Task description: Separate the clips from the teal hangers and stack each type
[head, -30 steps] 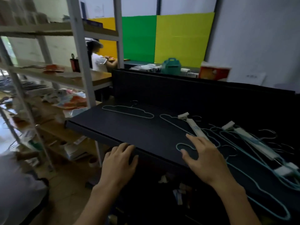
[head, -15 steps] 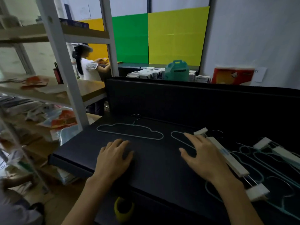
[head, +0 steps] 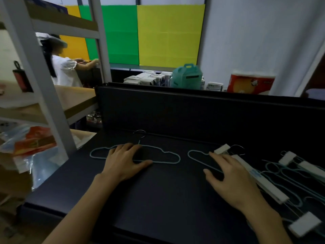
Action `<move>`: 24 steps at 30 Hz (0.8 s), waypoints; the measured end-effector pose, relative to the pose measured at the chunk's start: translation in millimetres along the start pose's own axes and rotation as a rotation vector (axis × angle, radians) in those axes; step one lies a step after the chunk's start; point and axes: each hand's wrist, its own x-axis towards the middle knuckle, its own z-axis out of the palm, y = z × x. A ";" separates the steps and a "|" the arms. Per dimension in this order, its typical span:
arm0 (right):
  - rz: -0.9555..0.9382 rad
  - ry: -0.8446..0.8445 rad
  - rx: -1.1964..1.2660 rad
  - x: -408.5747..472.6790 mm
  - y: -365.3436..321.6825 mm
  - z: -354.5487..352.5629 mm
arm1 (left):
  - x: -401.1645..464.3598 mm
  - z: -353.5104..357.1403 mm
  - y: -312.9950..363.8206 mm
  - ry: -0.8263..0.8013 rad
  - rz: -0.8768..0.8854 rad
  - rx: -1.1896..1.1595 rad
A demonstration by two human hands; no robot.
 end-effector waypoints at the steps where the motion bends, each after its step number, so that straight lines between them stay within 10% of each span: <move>1: 0.014 0.010 -0.010 -0.1 -6.2 1.8 | 5.2 0.2 -3.8 -0.016 0.017 -0.010; 24: 0.372 0.115 -0.230 -61.6 -36.8 -8.0 | 28.1 -0.7 12.6 0.159 0.467 -0.021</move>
